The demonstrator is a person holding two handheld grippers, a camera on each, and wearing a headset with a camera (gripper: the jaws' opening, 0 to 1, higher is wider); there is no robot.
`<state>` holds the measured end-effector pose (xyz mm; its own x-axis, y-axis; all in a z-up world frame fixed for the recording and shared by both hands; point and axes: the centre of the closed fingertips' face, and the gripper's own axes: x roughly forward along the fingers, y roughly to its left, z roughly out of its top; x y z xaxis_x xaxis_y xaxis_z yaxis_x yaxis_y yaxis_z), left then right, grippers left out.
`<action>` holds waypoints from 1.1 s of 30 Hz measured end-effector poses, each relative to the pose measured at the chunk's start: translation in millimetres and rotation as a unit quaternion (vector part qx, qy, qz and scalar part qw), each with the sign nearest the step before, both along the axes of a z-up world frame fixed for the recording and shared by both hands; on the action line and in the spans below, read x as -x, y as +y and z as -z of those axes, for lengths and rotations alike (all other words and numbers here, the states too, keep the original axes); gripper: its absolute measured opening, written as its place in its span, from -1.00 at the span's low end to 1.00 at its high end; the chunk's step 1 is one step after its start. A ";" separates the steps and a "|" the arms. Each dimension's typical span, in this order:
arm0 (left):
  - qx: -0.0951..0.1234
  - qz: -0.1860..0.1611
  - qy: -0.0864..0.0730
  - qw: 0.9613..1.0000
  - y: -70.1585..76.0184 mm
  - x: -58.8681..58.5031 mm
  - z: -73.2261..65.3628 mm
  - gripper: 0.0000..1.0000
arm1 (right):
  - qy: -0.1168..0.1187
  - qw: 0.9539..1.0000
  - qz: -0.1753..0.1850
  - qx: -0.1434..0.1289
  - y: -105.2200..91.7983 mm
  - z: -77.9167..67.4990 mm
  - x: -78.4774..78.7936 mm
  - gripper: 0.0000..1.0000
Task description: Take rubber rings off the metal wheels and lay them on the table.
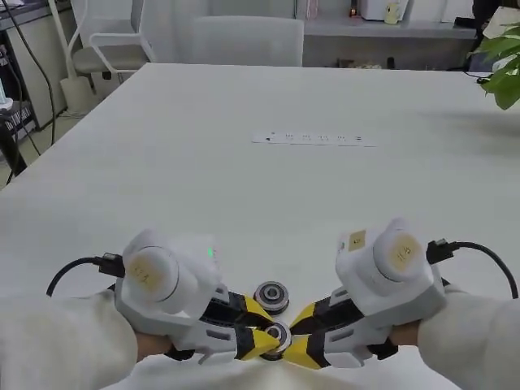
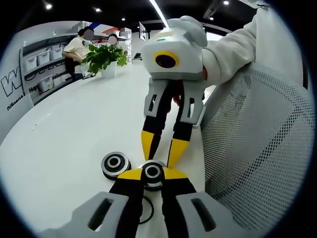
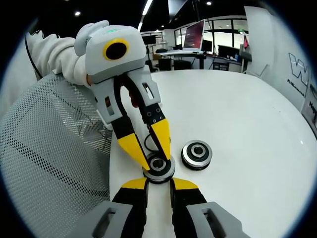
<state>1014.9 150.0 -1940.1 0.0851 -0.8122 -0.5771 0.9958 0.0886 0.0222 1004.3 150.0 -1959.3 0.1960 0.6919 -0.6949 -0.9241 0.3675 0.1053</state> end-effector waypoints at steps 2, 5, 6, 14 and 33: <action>0.000 0.000 0.000 1.000 0.1 0.2 -0.2 -0.85 | -0.002 1.000 -0.002 0.002 -0.3 0.0 0.0 -0.71; 0.001 0.000 0.000 1.000 0.2 0.1 -0.2 -0.85 | -0.024 0.999 -0.023 0.019 -3.8 1.6 0.0 -0.79; 0.001 -0.001 0.000 1.000 0.2 0.1 -0.1 -0.85 | -0.022 0.999 -0.025 0.017 -3.6 1.4 0.7 -0.85; 0.004 -0.003 0.001 1.000 0.5 0.1 -0.3 -0.85 | -0.029 0.999 -0.027 0.026 -4.4 1.7 -0.9 -0.96; 0.004 0.001 -0.001 1.000 -0.5 1.1 -0.2 -0.85 | 0.072 0.994 0.079 -0.010 -12.3 -5.2 -7.3 -1.00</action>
<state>1013.8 149.6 -1940.0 0.0849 -0.8165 -0.5711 0.9959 0.0873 0.0232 1011.6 137.6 -1954.1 0.2031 0.6740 -0.7103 -0.8298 0.5036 0.2406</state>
